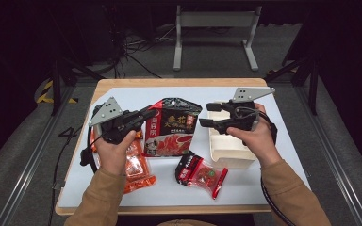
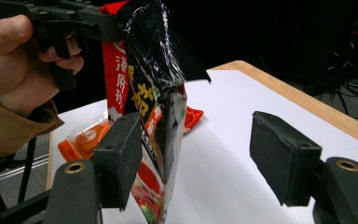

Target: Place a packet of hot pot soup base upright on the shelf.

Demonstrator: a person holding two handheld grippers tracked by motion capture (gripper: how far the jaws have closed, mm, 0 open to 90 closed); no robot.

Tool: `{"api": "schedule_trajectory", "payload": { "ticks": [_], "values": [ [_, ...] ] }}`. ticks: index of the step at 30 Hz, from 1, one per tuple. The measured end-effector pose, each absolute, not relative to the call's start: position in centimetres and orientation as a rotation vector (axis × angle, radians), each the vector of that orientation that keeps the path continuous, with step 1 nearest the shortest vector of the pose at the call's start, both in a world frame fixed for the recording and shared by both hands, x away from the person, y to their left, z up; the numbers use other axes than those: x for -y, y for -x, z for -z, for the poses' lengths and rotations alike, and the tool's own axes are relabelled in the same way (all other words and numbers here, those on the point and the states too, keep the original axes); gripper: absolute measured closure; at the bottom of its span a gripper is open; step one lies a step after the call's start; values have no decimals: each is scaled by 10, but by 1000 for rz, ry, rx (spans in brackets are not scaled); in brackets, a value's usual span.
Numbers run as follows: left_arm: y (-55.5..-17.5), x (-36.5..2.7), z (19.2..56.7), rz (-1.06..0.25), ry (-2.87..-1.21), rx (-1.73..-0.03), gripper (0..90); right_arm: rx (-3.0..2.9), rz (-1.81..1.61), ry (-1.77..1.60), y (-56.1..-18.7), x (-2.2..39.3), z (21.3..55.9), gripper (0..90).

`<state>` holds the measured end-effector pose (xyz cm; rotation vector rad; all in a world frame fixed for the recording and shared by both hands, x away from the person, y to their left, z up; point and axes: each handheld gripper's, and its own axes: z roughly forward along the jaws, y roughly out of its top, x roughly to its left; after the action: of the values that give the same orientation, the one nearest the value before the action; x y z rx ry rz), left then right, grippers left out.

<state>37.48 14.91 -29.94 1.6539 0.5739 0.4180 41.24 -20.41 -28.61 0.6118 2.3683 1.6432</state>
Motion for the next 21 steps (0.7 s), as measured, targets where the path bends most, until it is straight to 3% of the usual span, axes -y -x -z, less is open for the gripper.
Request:
{"api": "schedule_trajectory", "payload": {
  "ticks": [21],
  "values": [
    [-372, -137, 302, -382, -1670, -543, 863, -2513, -1662, -594, -424, 166, 298, 425]
  ]
}}
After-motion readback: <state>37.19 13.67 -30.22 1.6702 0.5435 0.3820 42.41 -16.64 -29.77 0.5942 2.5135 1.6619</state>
